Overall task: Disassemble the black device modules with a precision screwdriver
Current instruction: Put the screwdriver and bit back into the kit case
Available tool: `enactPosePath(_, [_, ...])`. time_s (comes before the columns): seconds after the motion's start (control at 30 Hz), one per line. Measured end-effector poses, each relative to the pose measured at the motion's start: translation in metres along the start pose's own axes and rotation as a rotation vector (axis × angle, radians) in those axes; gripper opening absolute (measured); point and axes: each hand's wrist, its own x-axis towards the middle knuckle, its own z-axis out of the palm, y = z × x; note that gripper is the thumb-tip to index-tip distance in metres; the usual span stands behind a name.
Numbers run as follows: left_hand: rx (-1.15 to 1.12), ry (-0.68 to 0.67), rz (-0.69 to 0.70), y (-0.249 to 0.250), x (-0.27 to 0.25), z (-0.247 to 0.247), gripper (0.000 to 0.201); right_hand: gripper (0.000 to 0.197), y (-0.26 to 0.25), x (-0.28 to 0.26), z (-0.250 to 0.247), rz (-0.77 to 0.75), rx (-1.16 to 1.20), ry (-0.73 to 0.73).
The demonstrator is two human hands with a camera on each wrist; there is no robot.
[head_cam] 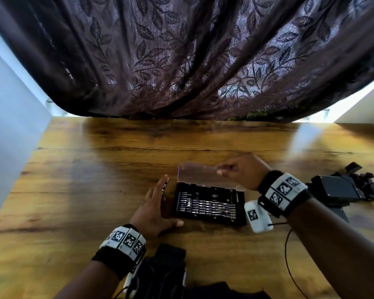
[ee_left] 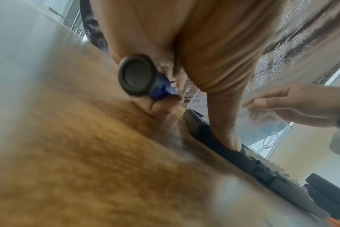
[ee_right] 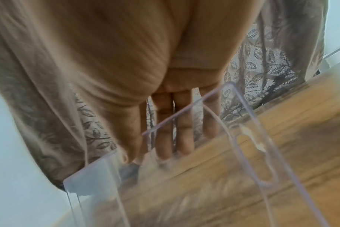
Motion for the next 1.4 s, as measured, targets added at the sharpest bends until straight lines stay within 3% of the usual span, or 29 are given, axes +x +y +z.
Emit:
enactPosePath(0.17, [-0.086, 0.072, 0.038, -0.009, -0.003, 0.004, 0.115, 0.02, 0.028, 0.044, 0.01, 0.074, -0.066, 0.034])
enactPosePath(0.37, [-0.188, 0.07, -0.04, -0.007, -0.008, 0.004, 0.085, 0.02, 0.045, 0.062, 0.024, 0.238, 0.05, -0.017])
enactPosePath(0.53, [-0.218, 0.055, -0.042, -0.012, -0.01, 0.0, 0.08, 0.028, 0.04, 0.041, 0.023, 0.182, 0.027, 0.094])
enactPosePath(0.67, [-0.185, 0.114, 0.065, -0.001, -0.02, -0.012, 0.074, 0.03, 0.002, -0.006, 0.022, 0.065, 0.116, 0.214])
enactPosePath(0.83, [-0.116, 0.11, 0.297, 0.033, -0.031, -0.029, 0.035, 0.041, -0.042, -0.052, 0.032, -0.014, 0.439, 0.274])
enactPosePath(0.93, [-0.151, 0.054, 0.352, 0.058, -0.037, -0.031, 0.039, 0.035, -0.053, -0.065, 0.03, -0.034, 0.569, 0.244])
enactPosePath(1.07, [-0.128, 0.025, 0.46, 0.087, -0.047, -0.026, 0.035, 0.013, -0.055, -0.078, 0.023, -0.037, 0.64, 0.274])
enactPosePath(1.13, [-0.088, 0.044, 0.456, 0.093, -0.049, -0.023, 0.027, 0.01, -0.053, -0.084, 0.02, -0.041, 0.616, 0.278])
enactPosePath(1.27, [0.031, 0.165, 0.435, 0.098, -0.048, -0.017, 0.038, 0.007, -0.048, -0.095, 0.022, -0.041, 0.581, 0.267])
enactPosePath(1.4, [0.054, 0.197, 0.479, 0.098, -0.044, -0.01, 0.031, 0.006, -0.041, -0.102, 0.027, -0.045, 0.589, 0.256])
